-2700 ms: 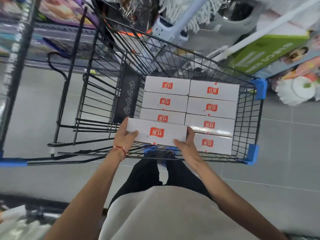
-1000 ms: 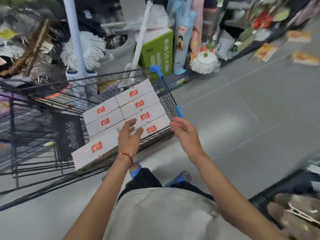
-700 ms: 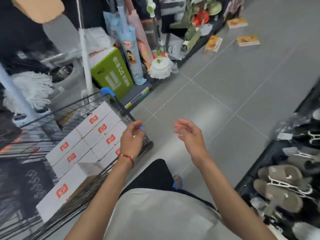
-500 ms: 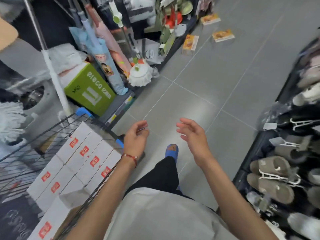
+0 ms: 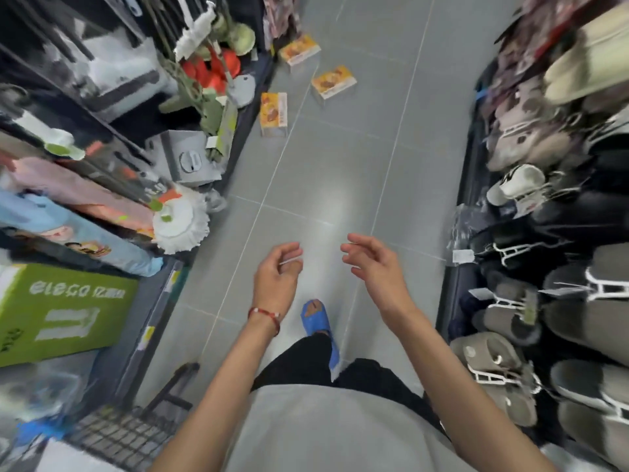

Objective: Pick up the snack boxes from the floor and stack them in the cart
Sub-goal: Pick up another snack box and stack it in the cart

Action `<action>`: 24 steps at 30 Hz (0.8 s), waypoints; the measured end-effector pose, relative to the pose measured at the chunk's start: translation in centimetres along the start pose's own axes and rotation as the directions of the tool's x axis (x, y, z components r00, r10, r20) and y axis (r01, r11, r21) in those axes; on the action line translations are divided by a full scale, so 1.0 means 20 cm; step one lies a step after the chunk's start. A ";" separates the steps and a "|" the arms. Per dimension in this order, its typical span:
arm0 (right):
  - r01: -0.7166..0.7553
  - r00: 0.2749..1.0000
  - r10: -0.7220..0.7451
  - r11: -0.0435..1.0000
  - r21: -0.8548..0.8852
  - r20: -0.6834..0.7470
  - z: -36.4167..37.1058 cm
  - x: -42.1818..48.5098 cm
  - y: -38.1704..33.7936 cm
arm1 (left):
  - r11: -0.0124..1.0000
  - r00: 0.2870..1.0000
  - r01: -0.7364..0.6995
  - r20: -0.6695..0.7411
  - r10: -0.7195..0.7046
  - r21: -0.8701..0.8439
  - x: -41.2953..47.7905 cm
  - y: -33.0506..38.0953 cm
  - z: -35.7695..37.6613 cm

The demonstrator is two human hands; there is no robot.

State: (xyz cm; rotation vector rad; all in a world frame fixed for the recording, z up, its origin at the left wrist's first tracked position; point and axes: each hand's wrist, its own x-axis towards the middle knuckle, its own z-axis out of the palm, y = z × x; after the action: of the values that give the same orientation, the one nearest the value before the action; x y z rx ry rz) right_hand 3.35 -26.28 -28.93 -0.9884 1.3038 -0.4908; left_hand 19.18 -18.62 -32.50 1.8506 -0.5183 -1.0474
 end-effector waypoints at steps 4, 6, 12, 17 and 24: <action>0.008 0.999 -0.006 0.999 0.051 -0.044 0.01 0.27 -0.26 | 1.000 0.999 -0.009 0.049 0.008 0.008 0.34 0.23 0.05; -0.001 0.998 0.006 0.997 0.083 -0.061 0.02 0.41 -0.37 | 1.000 0.998 -0.006 0.062 0.006 0.008 0.50 0.33 0.08; -0.032 0.994 0.043 0.994 0.100 -0.101 0.02 0.94 -0.62 | 1.000 0.998 0.003 0.068 -0.004 0.017 1.06 0.60 0.17; -0.093 0.993 0.100 0.991 0.101 -0.070 0.02 1.47 -0.87 | 0.999 0.997 0.039 0.072 -0.041 0.028 1.60 0.82 0.33; -0.158 0.986 0.161 0.986 0.061 -0.051 -0.02 2.14 -1.35 | 0.995 0.993 0.094 0.067 -0.095 0.012 2.22 1.27 0.58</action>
State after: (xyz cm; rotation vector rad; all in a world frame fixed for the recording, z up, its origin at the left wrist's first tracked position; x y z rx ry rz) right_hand 19.22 -74.31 -31.06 -0.8206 1.3986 -0.4322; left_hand 35.79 -68.31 -32.84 1.8678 -0.4789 -1.1753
